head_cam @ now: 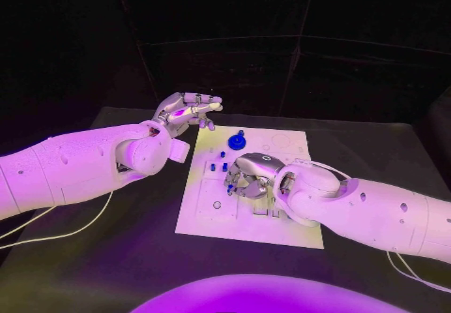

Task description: Assemble the parts on the task board

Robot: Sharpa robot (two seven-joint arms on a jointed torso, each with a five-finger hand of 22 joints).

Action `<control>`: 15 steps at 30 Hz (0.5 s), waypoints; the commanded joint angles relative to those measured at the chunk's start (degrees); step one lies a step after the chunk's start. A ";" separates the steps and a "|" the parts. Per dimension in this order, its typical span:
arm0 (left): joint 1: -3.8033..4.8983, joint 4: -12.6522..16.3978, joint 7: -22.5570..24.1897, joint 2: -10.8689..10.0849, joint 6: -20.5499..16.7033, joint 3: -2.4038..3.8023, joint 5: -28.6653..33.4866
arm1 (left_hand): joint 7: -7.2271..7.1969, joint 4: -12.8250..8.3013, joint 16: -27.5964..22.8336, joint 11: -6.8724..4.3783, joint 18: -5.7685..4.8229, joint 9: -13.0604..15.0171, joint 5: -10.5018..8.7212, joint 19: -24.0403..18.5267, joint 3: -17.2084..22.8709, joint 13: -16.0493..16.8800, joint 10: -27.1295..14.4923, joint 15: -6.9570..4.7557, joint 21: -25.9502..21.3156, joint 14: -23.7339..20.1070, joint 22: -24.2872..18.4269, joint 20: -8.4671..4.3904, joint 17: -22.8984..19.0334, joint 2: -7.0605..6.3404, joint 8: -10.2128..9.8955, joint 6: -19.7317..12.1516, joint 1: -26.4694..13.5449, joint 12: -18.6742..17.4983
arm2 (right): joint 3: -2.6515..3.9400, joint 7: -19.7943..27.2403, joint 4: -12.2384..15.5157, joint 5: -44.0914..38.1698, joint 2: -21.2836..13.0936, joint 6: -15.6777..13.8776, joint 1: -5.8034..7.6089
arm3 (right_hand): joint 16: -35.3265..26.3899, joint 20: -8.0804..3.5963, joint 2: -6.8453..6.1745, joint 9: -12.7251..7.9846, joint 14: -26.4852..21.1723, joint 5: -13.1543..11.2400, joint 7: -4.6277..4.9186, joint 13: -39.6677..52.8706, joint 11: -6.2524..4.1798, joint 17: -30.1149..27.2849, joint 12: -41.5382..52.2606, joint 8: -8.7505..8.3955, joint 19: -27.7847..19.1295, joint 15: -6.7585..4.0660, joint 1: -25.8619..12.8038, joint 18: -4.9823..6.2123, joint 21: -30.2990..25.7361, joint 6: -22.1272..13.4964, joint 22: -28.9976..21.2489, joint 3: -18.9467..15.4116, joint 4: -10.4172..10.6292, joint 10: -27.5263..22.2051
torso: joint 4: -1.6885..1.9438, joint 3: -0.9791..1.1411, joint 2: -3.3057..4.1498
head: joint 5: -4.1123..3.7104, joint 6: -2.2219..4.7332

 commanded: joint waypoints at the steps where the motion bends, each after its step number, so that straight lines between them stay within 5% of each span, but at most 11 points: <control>1: 0.08 0.00 0.69 0.16 0.63 0.03 0.15 | 0.06 -0.04 -0.26 -0.14 0.28 -0.03 -0.09 -0.27 -0.35 -0.01 -0.45 -0.08 -0.17 -0.46 -0.09 0.24 -0.09 0.05 0.06 -0.31 -0.35 0.28 | 0.00 0.11 -0.30 -1.38 0.14 3.09 -0.27 | 0.08 0.14 -0.04 0.04 1.85 0.21 0.16 -0.06 0.11 -0.05 -0.22 -0.33 0.29 -0.34 -0.72 -1.14 0.26 0.14 0.09 0.37 0.04 0.15 | 0.03 -0.03 -0.02 | -0.14 -0.01; 15: 0.08 -0.13 0.62 0.27 0.71 0.03 0.15 | 0.06 -0.04 -0.26 -0.14 0.28 -0.03 -0.09 -0.27 -0.35 -0.01 -0.45 -0.08 -0.17 -0.46 -0.09 0.24 -0.09 0.05 0.06 -0.31 -0.35 0.28 | -0.01 0.02 -0.88 -2.49 0.44 1.68 -0.65 | 0.12 0.15 -0.04 0.04 1.86 0.22 0.16 -0.07 0.11 -0.01 -0.24 -0.35 0.26 -0.33 -0.75 -1.13 0.24 0.14 0.04 0.40 0.03 0.14 | 0.03 -0.01 0.01 | 0.07 -0.18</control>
